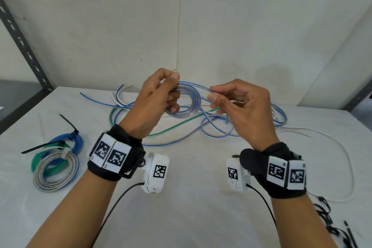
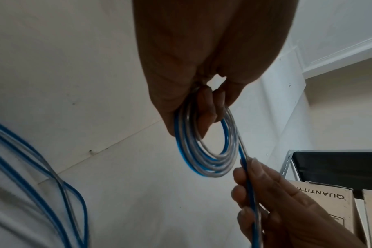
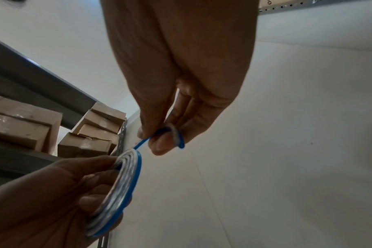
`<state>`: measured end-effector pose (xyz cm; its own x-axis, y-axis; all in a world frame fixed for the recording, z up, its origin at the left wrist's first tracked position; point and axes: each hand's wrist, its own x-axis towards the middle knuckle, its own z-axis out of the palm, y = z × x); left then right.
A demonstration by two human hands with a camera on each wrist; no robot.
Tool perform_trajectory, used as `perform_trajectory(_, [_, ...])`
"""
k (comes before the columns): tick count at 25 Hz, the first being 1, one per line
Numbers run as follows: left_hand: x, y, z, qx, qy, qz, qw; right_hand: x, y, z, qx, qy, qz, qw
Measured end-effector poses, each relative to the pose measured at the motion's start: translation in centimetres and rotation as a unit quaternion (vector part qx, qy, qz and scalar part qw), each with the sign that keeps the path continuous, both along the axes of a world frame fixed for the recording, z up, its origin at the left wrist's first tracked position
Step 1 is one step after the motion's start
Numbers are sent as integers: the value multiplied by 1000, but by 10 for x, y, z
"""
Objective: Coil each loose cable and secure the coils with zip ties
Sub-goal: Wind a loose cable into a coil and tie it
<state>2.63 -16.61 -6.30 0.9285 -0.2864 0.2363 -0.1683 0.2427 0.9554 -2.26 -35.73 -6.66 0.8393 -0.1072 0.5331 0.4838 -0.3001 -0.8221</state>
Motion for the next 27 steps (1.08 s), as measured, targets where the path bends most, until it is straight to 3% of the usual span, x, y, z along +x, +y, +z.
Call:
perform_trajectory(7, [4,0,2,-111,79,2,991,0,-2,1,-3,-31,-14,999])
perform_trajectory(14, [14,6,1,-239,148,-29,959,0,31,-11,92,36,115,988])
perform_trajectory(19, [9,-7,-3,-293,171,-31,940,-2,44,-17,93,1,12,996])
perform_trajectory(24, [7,-11,-6,-309,171,-12,936,0,44,-26,-20,-60,-82,995])
perform_trajectory(27, [3,-17,-6,-312,153,17,938,2,46,-27,54,-46,-54,996])
